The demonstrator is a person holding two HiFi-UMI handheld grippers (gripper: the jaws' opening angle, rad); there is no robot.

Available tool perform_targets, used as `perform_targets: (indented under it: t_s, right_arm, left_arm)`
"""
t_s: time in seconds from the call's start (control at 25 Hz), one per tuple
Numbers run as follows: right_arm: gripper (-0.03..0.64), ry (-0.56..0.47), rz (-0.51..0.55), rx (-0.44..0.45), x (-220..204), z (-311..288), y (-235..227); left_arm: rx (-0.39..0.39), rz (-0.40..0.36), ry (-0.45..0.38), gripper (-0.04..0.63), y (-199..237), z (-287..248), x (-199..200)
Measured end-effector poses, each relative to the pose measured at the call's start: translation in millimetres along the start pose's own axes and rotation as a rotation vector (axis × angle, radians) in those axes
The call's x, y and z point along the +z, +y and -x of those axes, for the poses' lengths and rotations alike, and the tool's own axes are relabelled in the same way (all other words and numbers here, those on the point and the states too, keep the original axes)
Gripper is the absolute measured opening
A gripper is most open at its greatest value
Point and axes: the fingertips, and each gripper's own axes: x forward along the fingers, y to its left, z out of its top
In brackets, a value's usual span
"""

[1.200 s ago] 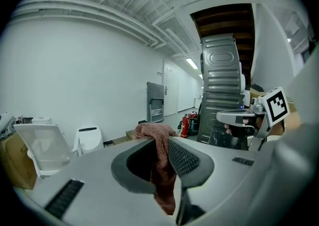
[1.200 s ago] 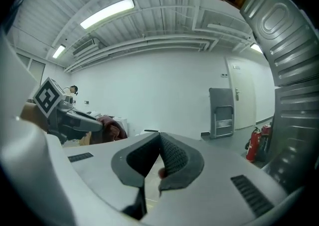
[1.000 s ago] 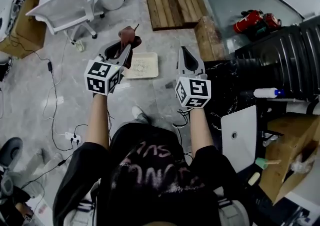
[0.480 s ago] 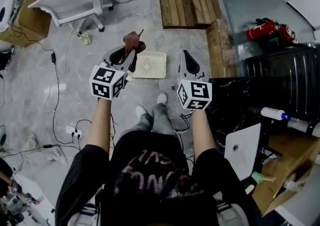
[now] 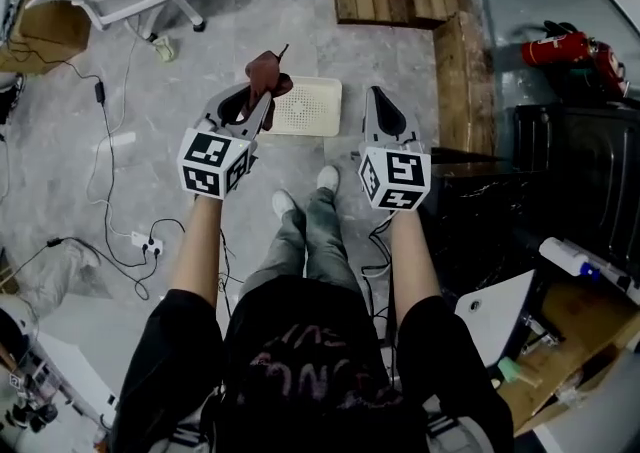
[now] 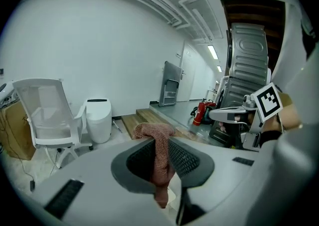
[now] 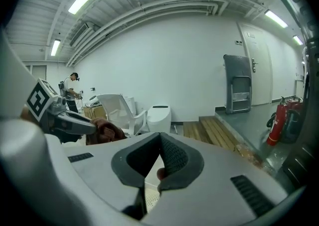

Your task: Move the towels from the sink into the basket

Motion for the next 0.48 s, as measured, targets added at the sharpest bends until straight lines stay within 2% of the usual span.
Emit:
perform_targets:
  t_s: [0.2,0.48]
  right_arm:
    - [0.015,0.032,-0.005,-0.004,-36.0,-35.4,-14.5]
    - [0.015,0.113,-0.058,-0.016,-122.7,-70.9,-20.8]
  left_arm:
    - [0.012,0.042,0.034,0.087,13.9,-34.7,-40.8]
    - [0.020,0.080,0.092,0.087,33.7,-77.2,-112.3]
